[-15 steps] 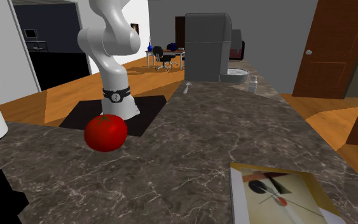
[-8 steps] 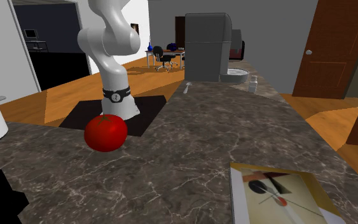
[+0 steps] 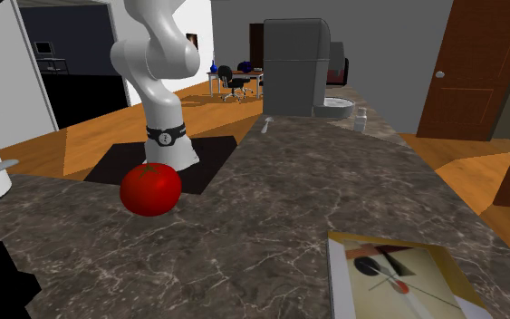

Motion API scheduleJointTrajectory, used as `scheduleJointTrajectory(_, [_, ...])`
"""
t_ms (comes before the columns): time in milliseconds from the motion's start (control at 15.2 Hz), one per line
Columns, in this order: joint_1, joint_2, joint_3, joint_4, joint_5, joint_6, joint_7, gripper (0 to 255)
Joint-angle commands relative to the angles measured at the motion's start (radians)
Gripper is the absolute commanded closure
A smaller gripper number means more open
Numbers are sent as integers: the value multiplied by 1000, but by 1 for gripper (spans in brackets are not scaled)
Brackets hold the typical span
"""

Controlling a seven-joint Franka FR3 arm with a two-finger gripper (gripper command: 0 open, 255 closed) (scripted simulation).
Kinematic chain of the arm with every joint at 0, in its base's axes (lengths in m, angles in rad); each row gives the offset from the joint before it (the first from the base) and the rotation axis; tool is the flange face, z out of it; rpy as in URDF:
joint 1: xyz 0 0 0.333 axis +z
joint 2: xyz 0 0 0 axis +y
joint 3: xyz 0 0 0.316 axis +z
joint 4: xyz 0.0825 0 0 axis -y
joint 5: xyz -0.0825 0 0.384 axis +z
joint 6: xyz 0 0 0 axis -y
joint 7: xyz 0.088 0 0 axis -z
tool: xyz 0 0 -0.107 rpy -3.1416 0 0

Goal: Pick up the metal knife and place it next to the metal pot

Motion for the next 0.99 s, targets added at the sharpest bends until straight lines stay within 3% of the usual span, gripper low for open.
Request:
scheduleJointTrajectory(0, [-1,17,0,-11,3,29,-2,255])
scheduleJointTrajectory(924, [-6,152,6,-59,35,209,-22,255])
